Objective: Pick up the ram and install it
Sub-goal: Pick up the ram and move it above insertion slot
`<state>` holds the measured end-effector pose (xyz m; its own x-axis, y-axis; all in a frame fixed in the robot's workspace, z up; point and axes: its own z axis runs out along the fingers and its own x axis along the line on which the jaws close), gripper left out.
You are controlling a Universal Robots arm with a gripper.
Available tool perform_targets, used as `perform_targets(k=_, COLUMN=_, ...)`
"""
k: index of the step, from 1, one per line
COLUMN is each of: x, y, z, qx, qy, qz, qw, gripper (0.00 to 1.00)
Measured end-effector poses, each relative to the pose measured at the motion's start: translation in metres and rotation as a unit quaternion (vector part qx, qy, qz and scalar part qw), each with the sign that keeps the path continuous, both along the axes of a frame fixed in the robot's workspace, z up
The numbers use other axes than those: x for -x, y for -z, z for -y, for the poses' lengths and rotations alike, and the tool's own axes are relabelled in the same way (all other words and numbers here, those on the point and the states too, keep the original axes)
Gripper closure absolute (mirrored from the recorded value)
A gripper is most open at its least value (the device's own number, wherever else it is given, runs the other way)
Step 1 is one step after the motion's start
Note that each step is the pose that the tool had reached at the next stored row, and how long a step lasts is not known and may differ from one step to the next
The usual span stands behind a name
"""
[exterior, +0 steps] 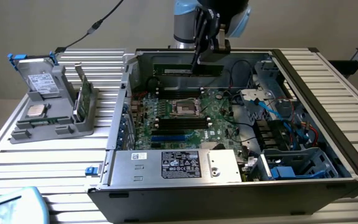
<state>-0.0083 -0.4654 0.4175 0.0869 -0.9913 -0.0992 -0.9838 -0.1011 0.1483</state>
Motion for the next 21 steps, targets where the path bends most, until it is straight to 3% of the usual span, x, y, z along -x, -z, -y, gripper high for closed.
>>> perform_targets(k=7, x=-0.016, y=0.0102, z=-0.0030, qx=-0.0004, qy=0.004, qz=0.0001, qw=1.0000, gripper=0.86)
perform_targets(k=10, x=-0.021, y=0.0156, z=-0.0087, qx=-0.0004, qy=0.004, qz=-0.0002, qw=1.0000, gripper=0.86)
perform_targets(k=13, x=-0.021, y=0.0210, z=-0.0175, qx=-0.0004, qy=0.004, qz=-0.0001, qw=1.0000, gripper=0.86)
perform_targets(k=16, x=-0.020, y=0.0256, z=-0.0187, qx=-0.0003, qy=-0.003, qz=-0.0003, qw=1.0000, gripper=0.86)
perform_targets(k=18, x=-0.019, y=0.0269, z=-0.0199, qx=0.0021, qy=-0.007, qz=-0.0009, qw=1.0000, gripper=0.86)
perform_targets(k=21, x=-0.015, y=0.0290, z=-0.0283, qx=0.0111, qy=-0.007, qz=-0.0010, qw=0.9999, gripper=0.86)
